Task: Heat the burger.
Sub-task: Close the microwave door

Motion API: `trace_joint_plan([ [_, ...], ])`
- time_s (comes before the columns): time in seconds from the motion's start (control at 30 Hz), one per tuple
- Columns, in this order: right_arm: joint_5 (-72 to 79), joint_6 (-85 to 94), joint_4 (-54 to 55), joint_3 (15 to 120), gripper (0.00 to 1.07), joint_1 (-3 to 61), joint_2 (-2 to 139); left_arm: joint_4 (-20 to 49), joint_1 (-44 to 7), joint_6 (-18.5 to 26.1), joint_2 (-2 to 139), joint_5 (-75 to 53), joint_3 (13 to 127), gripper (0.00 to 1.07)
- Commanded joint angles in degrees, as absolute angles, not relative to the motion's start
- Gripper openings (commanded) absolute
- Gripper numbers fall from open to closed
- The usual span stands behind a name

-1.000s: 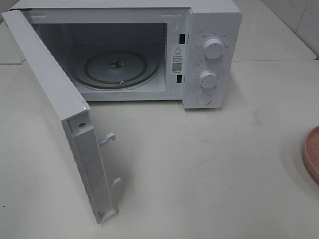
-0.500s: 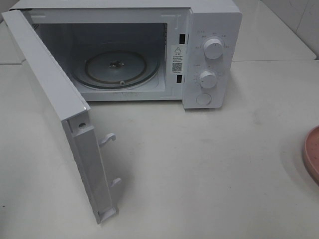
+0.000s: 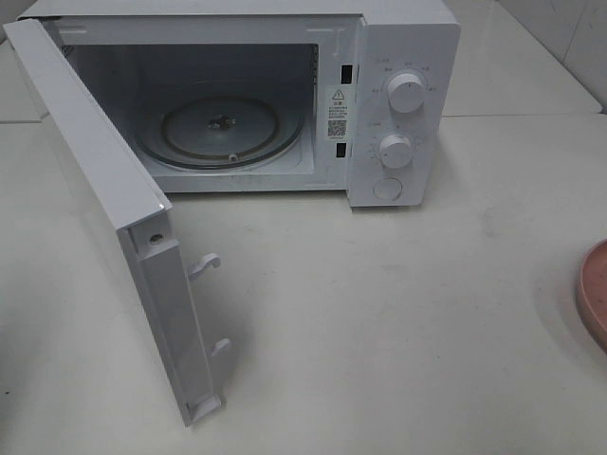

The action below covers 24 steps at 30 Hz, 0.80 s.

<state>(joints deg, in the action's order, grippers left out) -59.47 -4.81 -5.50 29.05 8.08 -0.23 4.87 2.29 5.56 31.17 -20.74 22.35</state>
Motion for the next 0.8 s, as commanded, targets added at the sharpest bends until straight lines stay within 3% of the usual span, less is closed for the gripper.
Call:
trace_joint_plan([
  [0.03,-59.19,-4.76,-5.39,28.93,0.76,7.79,-1.78,6.88,2.35,7.39,32.72,-13.01,20.17,0.0],
  [0.47,-59.19,-4.76,-5.39,28.93,0.76,7.79,-1.78,7.28,1.66,7.39,46.29,19.88,9.85,0.0],
  [0.6,-59.19,-4.76,-5.39,28.93,0.76,7.79,-1.78,0.74,-1.38,3.9,54.95,29.74,8.65,0.0],
  [0.8,-59.19,-4.76,-5.39,28.93,0.76,7.79,-1.78,-1.95,-4.64,1.83,63.54,35.64,8.65,0.0],
])
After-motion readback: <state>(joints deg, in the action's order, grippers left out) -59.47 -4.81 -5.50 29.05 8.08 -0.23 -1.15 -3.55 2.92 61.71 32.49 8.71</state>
